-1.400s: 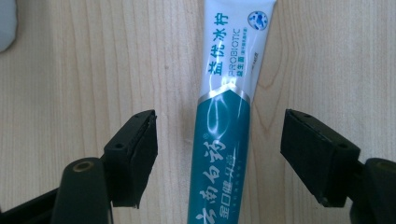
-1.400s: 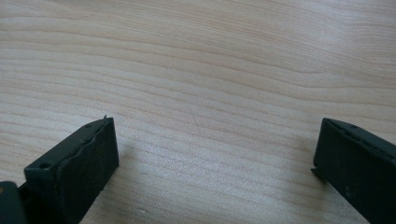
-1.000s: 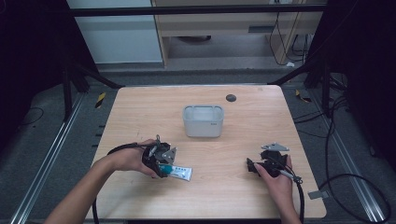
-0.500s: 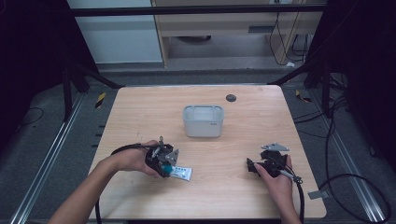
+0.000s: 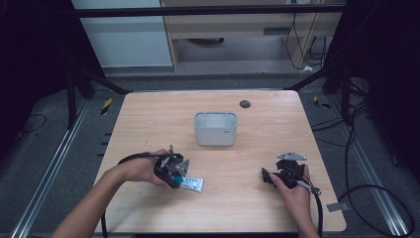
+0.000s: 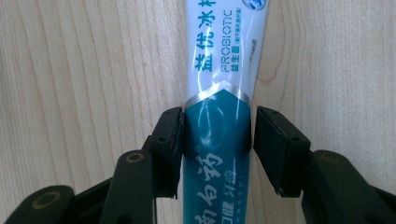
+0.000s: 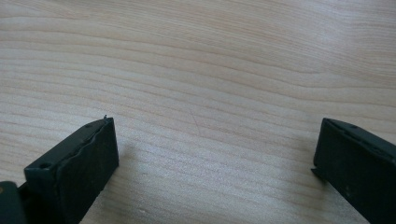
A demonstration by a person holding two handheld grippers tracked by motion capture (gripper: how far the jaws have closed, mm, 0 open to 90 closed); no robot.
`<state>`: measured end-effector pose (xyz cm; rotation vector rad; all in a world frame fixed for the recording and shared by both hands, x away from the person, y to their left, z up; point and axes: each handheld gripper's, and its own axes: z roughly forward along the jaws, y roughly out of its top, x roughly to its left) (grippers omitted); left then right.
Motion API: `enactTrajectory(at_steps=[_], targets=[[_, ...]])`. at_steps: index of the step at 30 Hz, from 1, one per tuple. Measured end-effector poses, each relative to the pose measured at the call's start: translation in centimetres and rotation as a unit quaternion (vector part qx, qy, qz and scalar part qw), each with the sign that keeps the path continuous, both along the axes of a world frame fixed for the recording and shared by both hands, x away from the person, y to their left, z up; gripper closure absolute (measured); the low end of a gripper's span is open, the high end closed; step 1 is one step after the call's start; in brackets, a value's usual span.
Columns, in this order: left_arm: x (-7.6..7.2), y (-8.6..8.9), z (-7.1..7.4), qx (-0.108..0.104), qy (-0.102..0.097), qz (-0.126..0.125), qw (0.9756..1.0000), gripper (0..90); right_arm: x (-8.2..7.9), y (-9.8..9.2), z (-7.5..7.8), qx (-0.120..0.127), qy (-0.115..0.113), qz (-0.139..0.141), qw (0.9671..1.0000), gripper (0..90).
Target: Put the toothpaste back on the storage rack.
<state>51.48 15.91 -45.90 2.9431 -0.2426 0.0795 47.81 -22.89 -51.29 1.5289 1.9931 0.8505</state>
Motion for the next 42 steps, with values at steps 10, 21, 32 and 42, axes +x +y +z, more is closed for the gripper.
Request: enactTrajectory(at_steps=[10, 21, 32, 42], targets=[[0.1, -0.31, -0.11, 0.001, -0.002, -0.007, 1.0, 53.1, 0.0, 0.0, 0.0, 0.0, 0.0, 0.0, 1.0, 0.3], [0.05, -0.47, -0.28, 0.005, 0.002, -0.006, 1.0, 54.6, 0.0, 0.0, 0.0, 0.0, 0.0, 0.0, 1.0, 0.4], [0.01, -0.55, -0.42, 0.004, 0.005, -0.006, 1.0, 55.4, 0.0, 0.0, 0.0, 0.0, 0.0, 0.0, 1.0, 0.4], [-0.15, -0.81, -0.22, 0.015, 0.002, -0.017, 0.9997, 62.7, 0.0, 0.0, 0.0, 0.0, 0.0, 0.0, 1.0, 0.3]])
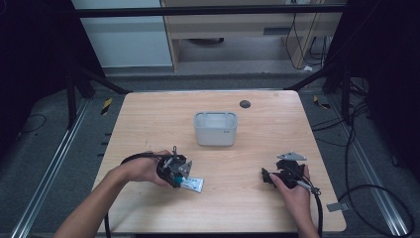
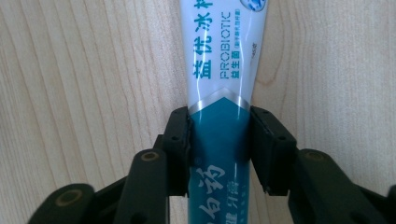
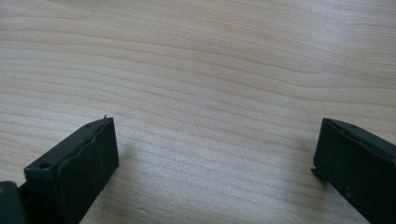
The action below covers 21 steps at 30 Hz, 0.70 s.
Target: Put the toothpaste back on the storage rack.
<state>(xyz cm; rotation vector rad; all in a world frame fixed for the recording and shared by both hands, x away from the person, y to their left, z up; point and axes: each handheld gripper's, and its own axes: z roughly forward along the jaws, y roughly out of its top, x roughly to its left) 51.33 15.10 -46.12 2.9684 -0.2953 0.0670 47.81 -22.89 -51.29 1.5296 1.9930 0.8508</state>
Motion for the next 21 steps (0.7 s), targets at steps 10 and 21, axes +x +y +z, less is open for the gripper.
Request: enactTrajectory(at_steps=[10, 21], targets=[[-0.3, 0.3, 0.9, -0.013, -0.013, 0.007, 0.9998, 76.8, 0.0, 0.0, 0.0, 0.0, 0.0, 0.0, 1.0, 0.4], [-0.7, 0.4, 3.7, -0.054, -0.035, 0.029, 0.9975, 77.5, 0.0, 0.0, 0.0, 0.0, 0.0, 0.0, 1.0, 0.4]])
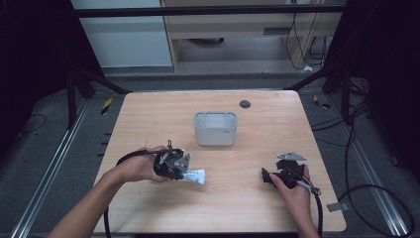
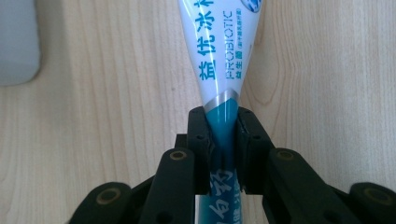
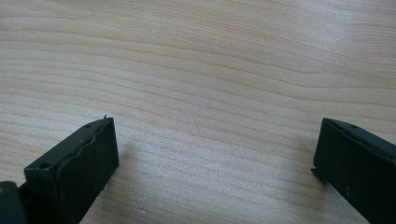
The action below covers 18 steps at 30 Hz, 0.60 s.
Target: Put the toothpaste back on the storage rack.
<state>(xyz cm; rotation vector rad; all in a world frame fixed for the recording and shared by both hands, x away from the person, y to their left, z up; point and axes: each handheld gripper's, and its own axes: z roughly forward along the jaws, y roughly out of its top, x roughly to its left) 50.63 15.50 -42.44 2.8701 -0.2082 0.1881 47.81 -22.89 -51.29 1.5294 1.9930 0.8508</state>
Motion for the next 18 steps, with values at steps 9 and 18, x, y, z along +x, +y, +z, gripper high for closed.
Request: enactTrajectory(at_steps=[9, 18], targets=[[0.4, 0.2, 1.1, -0.012, -0.027, 0.028, 0.9992, 77.5, 0.0, 0.0, 0.0, 0.0, 0.0, 0.0, 1.0, 0.4], [0.4, 0.1, 1.9, -0.027, -0.045, 0.043, 0.9977, 77.5, 0.0, 0.0, 0.0, 0.0, 0.0, 0.0, 1.0, 0.4]])
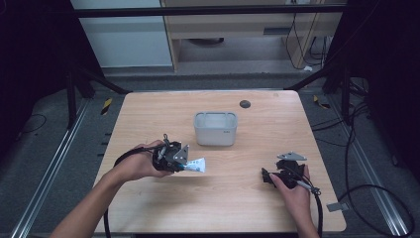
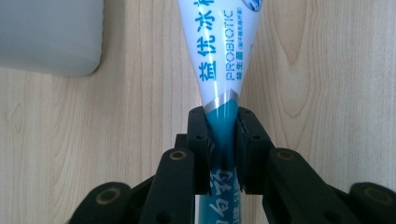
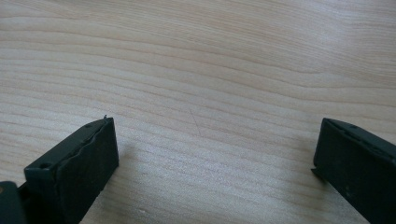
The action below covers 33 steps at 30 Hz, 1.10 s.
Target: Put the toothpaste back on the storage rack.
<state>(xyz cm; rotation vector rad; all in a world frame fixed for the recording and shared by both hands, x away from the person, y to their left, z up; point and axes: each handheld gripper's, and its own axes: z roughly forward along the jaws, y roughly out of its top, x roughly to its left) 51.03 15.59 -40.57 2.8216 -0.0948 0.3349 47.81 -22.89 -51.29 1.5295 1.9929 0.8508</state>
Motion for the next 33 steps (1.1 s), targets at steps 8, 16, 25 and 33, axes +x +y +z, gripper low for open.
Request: enactTrajectory(at_steps=[8, 16, 25, 33], targets=[[-0.2, -0.6, 0.6, -0.018, -0.012, 0.014, 0.9997, 77.5, 0.0, 0.0, 0.0, 0.0, 0.0, 0.0, 1.0, 0.4], [-0.2, -1.3, 1.0, -0.024, -0.029, 0.033, 0.9988, 77.5, 0.0, 0.0, 0.0, 0.0, 0.0, 0.0, 1.0, 0.4], [-0.1, -1.8, 1.7, -0.053, -0.05, 0.065, 0.9953, 77.6, 0.0, 0.0, 0.0, 0.0, 0.0, 0.0, 1.0, 0.3], [0.0, -2.2, 1.9, -0.074, -0.066, 0.096, 0.9904, 77.6, 0.0, 0.0, 0.0, 0.0, 0.0, 0.0, 1.0, 0.3]])
